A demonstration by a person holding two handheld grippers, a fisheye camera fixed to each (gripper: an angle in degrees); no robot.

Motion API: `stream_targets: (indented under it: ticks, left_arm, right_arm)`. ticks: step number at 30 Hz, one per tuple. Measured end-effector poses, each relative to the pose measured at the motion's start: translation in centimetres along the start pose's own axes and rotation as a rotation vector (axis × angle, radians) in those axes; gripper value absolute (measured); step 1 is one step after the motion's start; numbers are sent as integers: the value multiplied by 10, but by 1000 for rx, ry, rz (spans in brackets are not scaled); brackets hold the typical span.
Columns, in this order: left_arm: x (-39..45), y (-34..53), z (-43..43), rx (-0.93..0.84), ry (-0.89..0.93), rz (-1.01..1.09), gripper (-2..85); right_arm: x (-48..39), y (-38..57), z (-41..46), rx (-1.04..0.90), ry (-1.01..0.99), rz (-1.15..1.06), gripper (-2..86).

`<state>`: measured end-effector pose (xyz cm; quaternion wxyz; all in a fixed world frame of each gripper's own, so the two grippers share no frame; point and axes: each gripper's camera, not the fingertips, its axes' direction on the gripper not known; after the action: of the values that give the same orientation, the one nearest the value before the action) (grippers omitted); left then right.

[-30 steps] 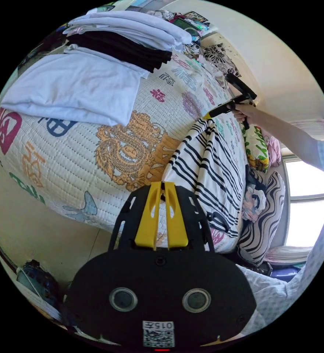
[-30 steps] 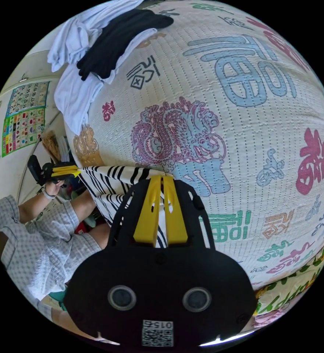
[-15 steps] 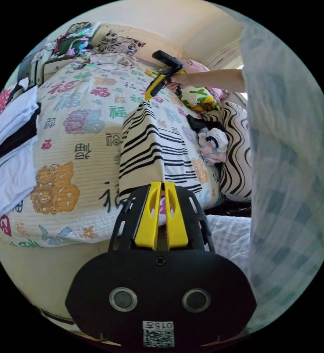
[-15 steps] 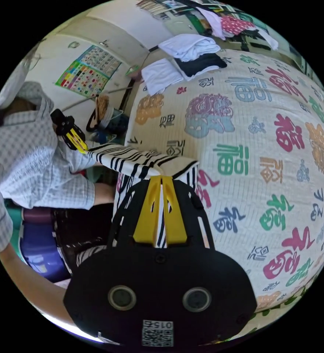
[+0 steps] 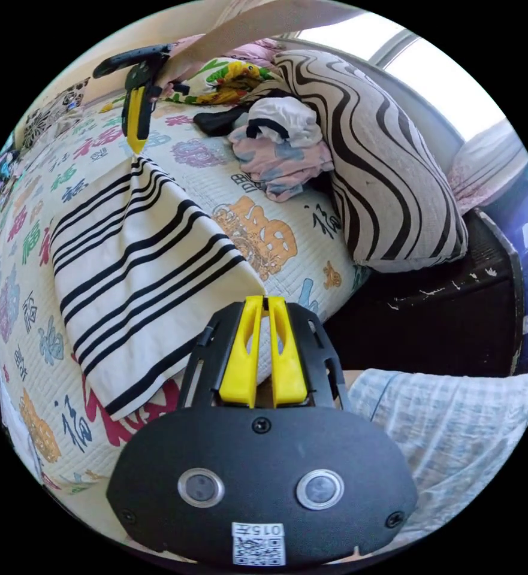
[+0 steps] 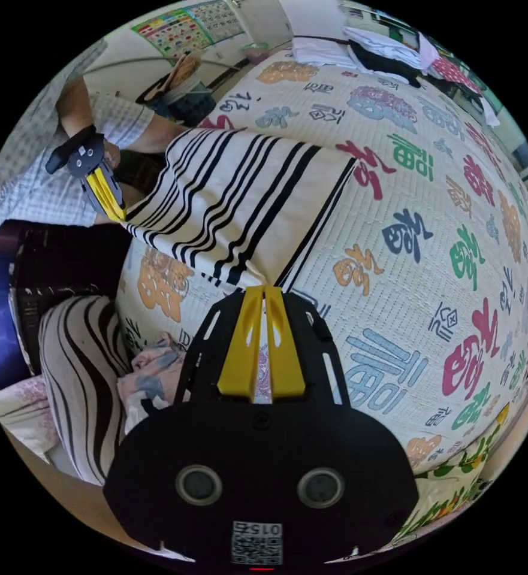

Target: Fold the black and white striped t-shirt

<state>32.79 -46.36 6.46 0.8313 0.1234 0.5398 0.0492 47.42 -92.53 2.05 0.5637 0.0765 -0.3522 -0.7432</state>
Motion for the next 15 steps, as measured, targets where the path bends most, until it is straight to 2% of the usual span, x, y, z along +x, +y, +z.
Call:
stream_targets:
  ticks: [3,7,9,11,15]
  left_arm:
    - [11,-17,47,-61,-33,25,9]
    - [9,-34,96,-100,11,9,47]
    - [7,-40,106,-100,62,2,69]
    - [2,-44,108,-95,129,-5,83]
    - [-19,-56,87,-33,304,52,86]
  right_arm:
    - [-18,22,17,-5,36,8,-7]
    - [-29,61,36,-38,48,228,-7]
    - [-31,88,36,26,18,389,-2]
    - [-41,127,31,204,-119,614,13]
    - [-88,172,28,463,-182,920,33]
